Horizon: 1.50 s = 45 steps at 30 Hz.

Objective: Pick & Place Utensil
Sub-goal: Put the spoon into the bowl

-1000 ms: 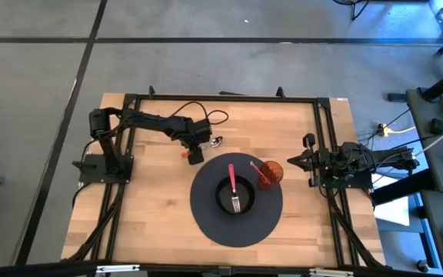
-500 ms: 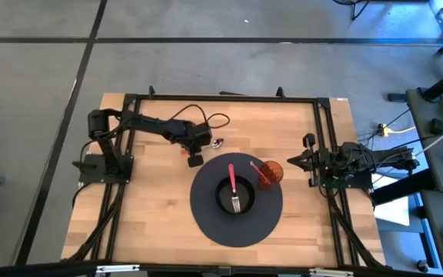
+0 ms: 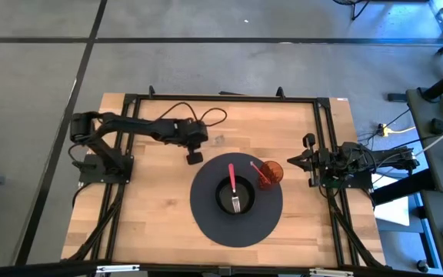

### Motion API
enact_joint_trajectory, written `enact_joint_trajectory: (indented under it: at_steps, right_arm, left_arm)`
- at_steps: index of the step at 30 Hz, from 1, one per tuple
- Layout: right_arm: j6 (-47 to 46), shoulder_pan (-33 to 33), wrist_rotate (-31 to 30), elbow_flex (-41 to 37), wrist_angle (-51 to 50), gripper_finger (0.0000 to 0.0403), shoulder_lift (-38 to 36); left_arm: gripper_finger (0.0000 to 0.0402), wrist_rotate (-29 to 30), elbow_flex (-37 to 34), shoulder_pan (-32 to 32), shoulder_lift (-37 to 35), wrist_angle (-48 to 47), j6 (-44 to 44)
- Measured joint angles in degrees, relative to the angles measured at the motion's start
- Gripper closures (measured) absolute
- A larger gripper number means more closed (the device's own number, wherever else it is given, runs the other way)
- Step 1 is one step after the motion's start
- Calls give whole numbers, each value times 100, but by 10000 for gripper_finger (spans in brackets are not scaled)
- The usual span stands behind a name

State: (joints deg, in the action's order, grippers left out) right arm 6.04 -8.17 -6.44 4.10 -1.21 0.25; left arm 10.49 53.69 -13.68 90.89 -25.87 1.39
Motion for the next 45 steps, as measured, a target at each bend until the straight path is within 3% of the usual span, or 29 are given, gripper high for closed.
enact_joint_trajectory:
  at_steps: [9, 20, 34, 45]
  right_arm:
    - [0, -1, 0, 0, 0, 391, 0]
    - [0, -1, -1, 0, 2, 391, 0]
    - [0, 1, 0, 0, 2, 391, 0]
    - [-15, 0, -1, 0, 0, 391, 0]
  left_arm:
    - [401, -203, -4, 46, -353, -191, -361]
    - [396, -309, 114, 236, 519, 286, -272]
    - [258, -169, 813, 419, 1147, 307, -7]
    - [245, -332, 831, 260, 1677, 122, -16]
